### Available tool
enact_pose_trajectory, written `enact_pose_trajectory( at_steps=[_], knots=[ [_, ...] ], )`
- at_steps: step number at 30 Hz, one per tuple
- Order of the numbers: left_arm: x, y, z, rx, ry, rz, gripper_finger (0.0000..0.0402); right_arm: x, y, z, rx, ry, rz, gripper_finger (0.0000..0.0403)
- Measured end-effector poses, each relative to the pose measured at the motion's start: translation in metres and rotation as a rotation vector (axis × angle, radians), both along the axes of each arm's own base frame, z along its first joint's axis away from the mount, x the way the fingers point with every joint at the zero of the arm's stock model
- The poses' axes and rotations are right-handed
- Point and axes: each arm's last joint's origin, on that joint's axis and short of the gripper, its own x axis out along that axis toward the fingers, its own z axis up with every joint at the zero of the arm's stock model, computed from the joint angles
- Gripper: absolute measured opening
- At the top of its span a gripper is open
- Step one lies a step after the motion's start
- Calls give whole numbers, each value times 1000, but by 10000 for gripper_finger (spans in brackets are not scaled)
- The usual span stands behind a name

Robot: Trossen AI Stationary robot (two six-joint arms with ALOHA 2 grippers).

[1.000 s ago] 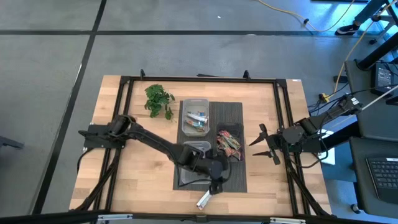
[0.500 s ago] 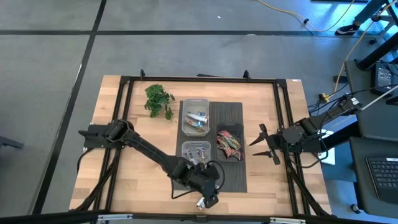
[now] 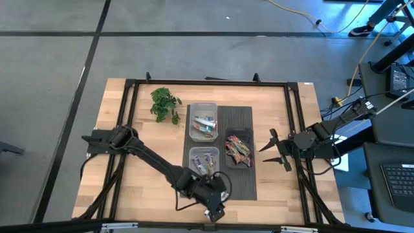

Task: Pick and place Granola Bars by type
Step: Put the yellow granola bar into the gray bin

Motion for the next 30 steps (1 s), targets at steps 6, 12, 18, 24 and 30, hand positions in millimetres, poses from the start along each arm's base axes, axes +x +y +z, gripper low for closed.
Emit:
enact_pose_trajectory(
  at_steps=[6,12,18,24,30],
  knots=[
    [-7,-14,-7,27,8,6,232,0,0,0,0,1,0,213],
    [-16,-28,-11,70,3,-6,230,0,0,0,62,19,-31,213],
    [-32,-38,-17,102,90,31,231,0,0,0,110,33,-55,213],
    [-44,-51,-27,114,130,53,229,0,0,0,113,34,-56,213],
    [-55,-62,-29,136,123,75,232,0,0,0,117,32,-57,213]
  ],
)
